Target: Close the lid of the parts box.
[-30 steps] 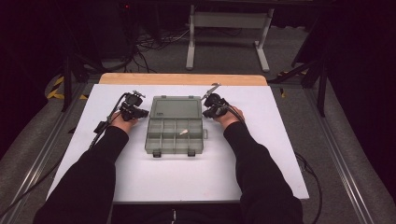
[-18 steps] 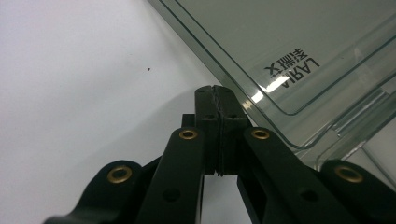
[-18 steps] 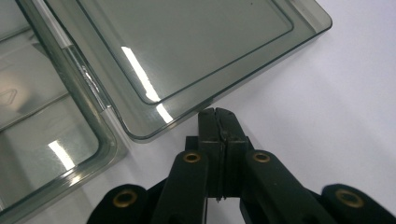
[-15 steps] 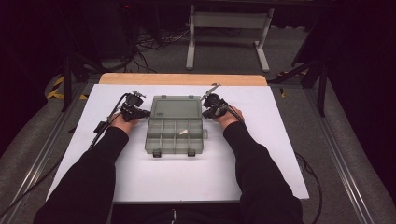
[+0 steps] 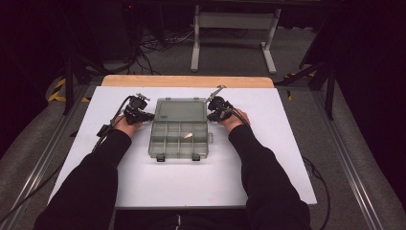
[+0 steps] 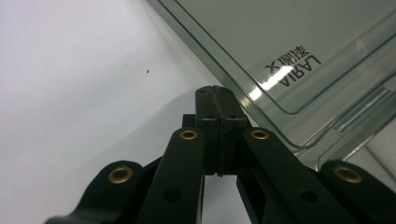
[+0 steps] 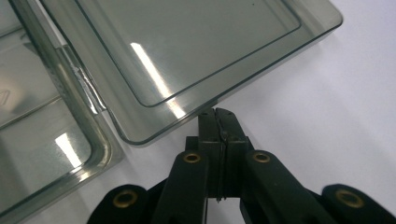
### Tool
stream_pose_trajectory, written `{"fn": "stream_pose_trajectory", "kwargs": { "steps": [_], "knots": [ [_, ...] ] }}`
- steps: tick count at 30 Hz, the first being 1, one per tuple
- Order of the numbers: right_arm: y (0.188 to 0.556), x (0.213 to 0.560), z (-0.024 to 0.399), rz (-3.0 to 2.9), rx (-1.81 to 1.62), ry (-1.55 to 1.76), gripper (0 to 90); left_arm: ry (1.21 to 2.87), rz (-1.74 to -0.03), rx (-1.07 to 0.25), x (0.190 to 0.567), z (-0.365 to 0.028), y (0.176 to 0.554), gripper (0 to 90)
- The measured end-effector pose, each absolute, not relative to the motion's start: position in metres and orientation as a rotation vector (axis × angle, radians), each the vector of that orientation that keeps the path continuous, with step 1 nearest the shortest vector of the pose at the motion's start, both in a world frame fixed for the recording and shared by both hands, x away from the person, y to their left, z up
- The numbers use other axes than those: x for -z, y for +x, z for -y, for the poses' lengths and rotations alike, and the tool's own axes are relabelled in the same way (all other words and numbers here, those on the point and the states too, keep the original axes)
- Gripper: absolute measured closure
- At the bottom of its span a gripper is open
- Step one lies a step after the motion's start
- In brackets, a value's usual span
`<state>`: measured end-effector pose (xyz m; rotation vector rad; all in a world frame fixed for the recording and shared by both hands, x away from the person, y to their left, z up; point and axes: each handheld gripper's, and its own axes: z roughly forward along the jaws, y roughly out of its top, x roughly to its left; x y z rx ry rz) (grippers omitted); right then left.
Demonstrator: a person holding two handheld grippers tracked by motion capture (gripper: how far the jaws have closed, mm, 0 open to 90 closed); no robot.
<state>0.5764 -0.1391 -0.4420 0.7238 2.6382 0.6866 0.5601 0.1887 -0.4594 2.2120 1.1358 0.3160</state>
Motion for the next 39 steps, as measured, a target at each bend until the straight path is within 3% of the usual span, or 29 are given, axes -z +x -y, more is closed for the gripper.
{"fn": "stream_pose_trajectory", "kwargs": {
  "steps": [39],
  "knots": [
    [0.5807, 0.4402, 0.1354, -2.569, -0.714, 0.729, 89.6, 2.138, -1.183, -0.389, 0.4602, -0.1794, 0.5616, 90.0]
  ]
}}
